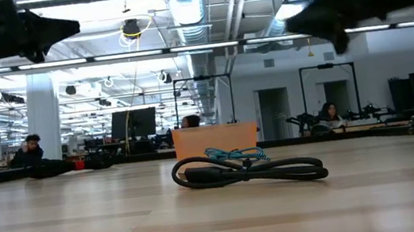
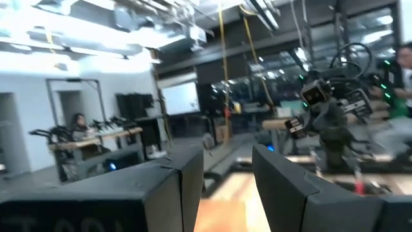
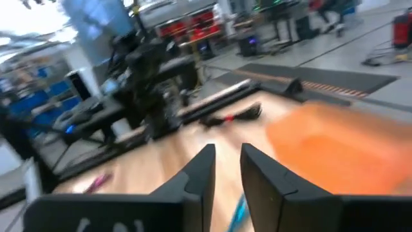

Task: Pick and place USB-C Cables
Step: Put the blue charger cable into the orange bin

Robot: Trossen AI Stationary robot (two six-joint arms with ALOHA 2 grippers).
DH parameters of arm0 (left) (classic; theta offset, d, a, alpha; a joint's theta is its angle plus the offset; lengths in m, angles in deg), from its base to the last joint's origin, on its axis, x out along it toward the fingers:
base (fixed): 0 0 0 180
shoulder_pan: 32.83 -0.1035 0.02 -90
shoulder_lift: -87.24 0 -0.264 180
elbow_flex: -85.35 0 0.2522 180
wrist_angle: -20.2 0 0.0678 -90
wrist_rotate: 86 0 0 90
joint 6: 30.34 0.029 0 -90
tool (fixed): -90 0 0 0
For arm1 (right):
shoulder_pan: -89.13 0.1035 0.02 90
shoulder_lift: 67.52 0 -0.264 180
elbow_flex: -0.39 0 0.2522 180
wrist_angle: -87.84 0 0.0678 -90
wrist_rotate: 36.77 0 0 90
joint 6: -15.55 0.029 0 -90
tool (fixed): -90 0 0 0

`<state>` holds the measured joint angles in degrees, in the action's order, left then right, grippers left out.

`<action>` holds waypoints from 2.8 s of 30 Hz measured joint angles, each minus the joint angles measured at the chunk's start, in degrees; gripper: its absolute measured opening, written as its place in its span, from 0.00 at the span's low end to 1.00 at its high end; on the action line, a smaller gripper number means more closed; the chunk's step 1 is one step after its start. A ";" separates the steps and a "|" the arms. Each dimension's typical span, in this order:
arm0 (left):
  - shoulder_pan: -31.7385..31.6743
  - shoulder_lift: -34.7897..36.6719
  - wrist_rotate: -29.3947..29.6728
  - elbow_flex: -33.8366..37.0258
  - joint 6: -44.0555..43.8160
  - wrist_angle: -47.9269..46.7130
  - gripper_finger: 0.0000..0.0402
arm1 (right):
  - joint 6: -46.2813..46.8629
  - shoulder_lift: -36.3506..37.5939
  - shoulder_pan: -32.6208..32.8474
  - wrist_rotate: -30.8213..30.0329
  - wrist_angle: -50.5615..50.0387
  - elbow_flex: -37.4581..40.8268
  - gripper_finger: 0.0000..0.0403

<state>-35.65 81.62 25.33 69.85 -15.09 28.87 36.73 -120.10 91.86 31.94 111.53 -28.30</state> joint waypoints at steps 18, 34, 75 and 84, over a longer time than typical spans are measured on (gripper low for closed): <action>-8.46 -3.14 -5.80 -0.04 -4.92 -0.66 0.31 | 3.26 -26.19 -6.10 -0.69 -37.76 -35.00 0.28; -8.48 -5.57 -4.01 0.00 -8.00 -0.87 0.31 | 9.96 -48.98 -3.48 -1.16 -30.71 -38.16 0.28; -8.49 -7.89 -2.89 -0.02 -6.99 -1.94 0.31 | -0.65 -60.07 -9.62 13.70 -60.04 -61.23 0.03; -8.49 -7.89 -2.91 -0.02 -6.97 -1.96 0.31 | -17.25 -60.17 -10.56 6.72 -68.62 -73.57 0.02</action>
<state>-44.14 73.72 22.41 69.83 -22.06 26.91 19.48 -180.26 81.30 38.66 42.91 -101.87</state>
